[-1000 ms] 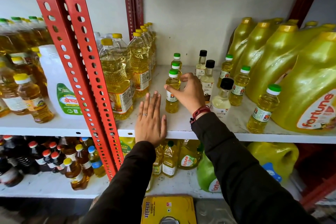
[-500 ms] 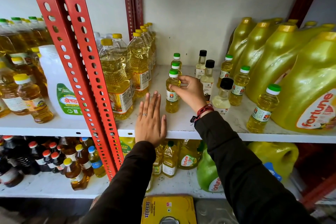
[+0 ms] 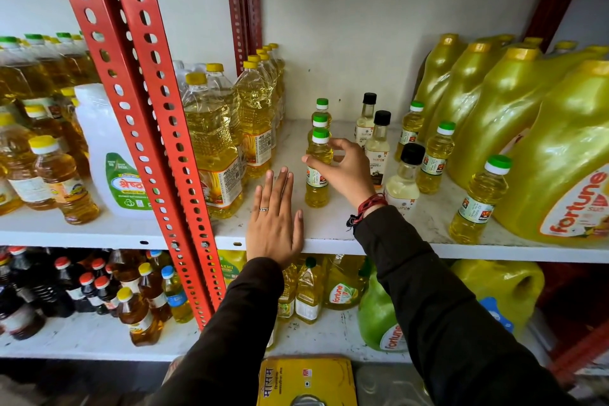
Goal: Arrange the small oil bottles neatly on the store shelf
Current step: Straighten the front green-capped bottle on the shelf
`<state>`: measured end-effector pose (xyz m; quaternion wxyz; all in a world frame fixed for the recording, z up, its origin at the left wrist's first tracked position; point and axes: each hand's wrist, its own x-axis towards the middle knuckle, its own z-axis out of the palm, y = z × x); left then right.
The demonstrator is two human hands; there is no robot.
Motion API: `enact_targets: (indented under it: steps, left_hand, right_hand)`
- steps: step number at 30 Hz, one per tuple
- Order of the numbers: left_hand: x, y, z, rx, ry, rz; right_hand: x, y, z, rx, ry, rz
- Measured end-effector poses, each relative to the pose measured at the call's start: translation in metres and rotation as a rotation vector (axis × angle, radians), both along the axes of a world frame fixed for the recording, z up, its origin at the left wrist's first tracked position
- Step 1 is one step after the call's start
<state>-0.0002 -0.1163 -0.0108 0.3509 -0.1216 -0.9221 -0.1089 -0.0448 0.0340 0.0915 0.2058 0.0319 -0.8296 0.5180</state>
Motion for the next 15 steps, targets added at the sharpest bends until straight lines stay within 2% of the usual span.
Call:
enact_targets:
  steps: [5,15]
  left_hand:
    - [0.001,0.0,0.001,-0.001,-0.003,0.001]
    - [0.003,0.001,0.002,0.001,-0.006,0.001]
  right_hand:
    - [0.004,0.002,-0.001,-0.041,-0.004,0.079]
    - [0.015,0.004,0.002,-0.026,0.043,0.025]
